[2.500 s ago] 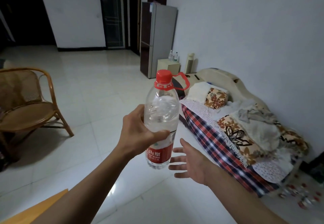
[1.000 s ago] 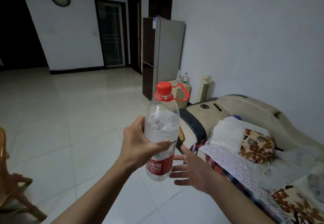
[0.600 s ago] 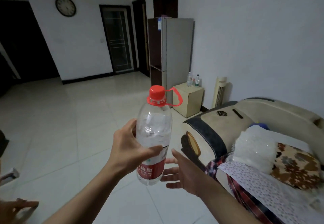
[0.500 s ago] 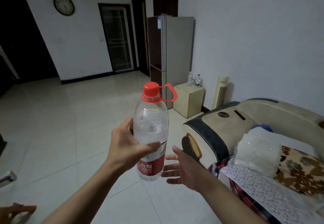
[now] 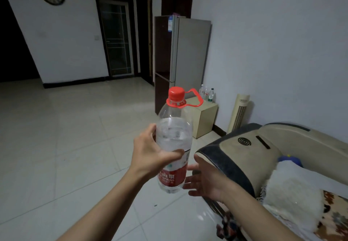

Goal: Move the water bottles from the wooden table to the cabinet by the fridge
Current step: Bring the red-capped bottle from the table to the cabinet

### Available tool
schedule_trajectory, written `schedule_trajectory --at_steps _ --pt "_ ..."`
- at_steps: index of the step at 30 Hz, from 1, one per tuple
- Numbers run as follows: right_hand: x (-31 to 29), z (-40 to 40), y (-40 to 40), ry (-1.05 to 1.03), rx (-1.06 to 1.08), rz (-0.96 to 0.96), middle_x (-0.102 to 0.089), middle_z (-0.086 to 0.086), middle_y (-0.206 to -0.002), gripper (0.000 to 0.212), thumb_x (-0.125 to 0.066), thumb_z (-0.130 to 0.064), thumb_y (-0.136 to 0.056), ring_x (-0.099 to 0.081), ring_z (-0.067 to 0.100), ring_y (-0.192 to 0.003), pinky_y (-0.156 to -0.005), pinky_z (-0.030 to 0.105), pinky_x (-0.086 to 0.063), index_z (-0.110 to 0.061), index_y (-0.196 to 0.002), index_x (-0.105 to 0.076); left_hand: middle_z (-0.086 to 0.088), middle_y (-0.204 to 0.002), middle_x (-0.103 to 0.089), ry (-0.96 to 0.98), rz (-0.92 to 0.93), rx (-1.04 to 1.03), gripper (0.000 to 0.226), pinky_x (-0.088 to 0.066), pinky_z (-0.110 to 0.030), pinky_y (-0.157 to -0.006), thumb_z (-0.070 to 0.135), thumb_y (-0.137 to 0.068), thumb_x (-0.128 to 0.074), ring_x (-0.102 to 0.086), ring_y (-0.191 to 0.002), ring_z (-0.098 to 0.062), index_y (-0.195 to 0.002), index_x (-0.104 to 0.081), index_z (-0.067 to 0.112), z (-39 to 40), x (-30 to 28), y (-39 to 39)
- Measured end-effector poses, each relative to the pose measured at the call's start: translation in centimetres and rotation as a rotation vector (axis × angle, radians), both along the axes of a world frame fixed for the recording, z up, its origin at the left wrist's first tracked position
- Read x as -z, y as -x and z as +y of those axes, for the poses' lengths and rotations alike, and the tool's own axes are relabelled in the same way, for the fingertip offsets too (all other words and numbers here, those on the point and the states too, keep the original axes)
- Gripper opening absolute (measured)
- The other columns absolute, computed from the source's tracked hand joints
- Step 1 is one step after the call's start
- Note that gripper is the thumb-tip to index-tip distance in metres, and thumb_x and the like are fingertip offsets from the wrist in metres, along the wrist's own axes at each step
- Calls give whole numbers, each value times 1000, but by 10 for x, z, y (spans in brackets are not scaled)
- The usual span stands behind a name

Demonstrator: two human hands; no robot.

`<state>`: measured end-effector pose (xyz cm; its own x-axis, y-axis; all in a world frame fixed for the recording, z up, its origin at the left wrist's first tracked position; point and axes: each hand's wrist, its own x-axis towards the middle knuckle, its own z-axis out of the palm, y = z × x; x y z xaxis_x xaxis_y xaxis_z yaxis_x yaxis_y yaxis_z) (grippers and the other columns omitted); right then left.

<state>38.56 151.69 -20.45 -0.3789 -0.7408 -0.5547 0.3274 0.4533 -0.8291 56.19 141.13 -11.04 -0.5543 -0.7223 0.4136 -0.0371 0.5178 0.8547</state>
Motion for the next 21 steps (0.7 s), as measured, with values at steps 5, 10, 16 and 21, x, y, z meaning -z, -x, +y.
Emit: schedule_trajectory --at_steps 5,10,16,21 --pt "-12 -72 44 19 101 -11 -71 21 -99 65 -54 -64 -90 -70 34 -88 -82 48 -54 -9 -125 -57 9 -95 -73 -8 21 29 67 -61 -22 -69 29 -49 -91 -70 -85 -4 -110 -66 19 -87 0 51" --pt "-14 -136 88 -12 125 -52 -69 25 -116 63 -47 -65 -92 -67 36 -98 -88 47 -52 -12 -124 -56 10 -93 -74 -32 -3 40 64 -61 -22 -67 30 -48 -89 -71 -82 -2 -107 -67 21 -157 4 101" --pt "4 -219 161 -39 135 -92 -71 22 -112 60 -43 -65 -94 -67 37 -107 -95 50 -51 -14 -124 -55 9 -93 -74 -16 -70 22 63 -59 -19 -66 25 -49 -92 -71 -81 -3 -107 -67 18 -237 14 177" --pt "1 -294 234 -33 94 -124 -72 22 -111 61 -41 -64 -95 -69 36 -104 -94 49 -53 -13 -125 -55 9 -98 -73 18 -121 15 66 -62 -23 -70 23 -53 -93 -71 -85 -6 -113 -65 18 -303 8 251"
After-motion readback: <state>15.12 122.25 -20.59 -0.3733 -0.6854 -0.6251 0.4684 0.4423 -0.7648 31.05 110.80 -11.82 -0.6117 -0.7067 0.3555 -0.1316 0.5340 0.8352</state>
